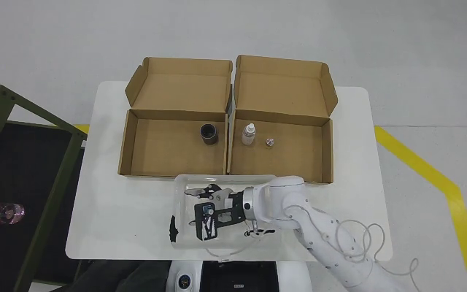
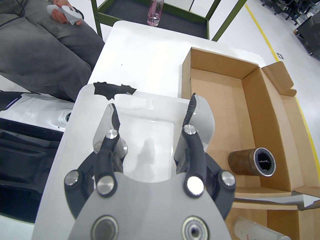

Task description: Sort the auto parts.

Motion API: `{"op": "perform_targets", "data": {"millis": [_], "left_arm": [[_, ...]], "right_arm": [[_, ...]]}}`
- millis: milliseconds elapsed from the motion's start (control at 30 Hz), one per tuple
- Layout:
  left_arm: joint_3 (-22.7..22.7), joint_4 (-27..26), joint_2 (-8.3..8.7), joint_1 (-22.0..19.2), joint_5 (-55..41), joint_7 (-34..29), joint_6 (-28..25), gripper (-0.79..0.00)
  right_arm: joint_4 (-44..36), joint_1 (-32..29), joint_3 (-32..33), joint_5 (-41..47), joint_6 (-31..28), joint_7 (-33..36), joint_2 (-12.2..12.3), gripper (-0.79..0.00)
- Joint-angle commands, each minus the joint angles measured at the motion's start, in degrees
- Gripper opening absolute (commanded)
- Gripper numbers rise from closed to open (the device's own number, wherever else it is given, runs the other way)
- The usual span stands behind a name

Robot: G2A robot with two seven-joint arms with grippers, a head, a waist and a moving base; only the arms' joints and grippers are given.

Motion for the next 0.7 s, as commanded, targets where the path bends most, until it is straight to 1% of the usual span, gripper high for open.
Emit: {"op": "perform_targets", "data": {"millis": [0, 233, 333, 667], "left_arm": [[0.0, 0.0, 0.0, 0.0, 0.0, 0.0, 0.0, 0.0], [0.0, 0.0, 0.0, 0.0, 0.0, 0.0, 0.0, 0.0], [0.0, 0.0, 0.0, 0.0, 0.0, 0.0, 0.0, 0.0], [0.0, 0.0, 0.0, 0.0, 0.0, 0.0, 0.0, 0.0]], "right_arm": [[0.51, -0.65, -0.06, -0.49, -0.07, 0.12, 0.2, -0.302], [2.08, -1.7, -0.96, -2.95, -0.57, -0.13, 0.69, -0.289], [2.64, -1.86, -1.51, -3.47, -0.88, -0.43, 0.8, -0.299], [5.09, -1.59, -3.33, -4.12, -1.37, 0.33, 0.94, -0.289]]}}
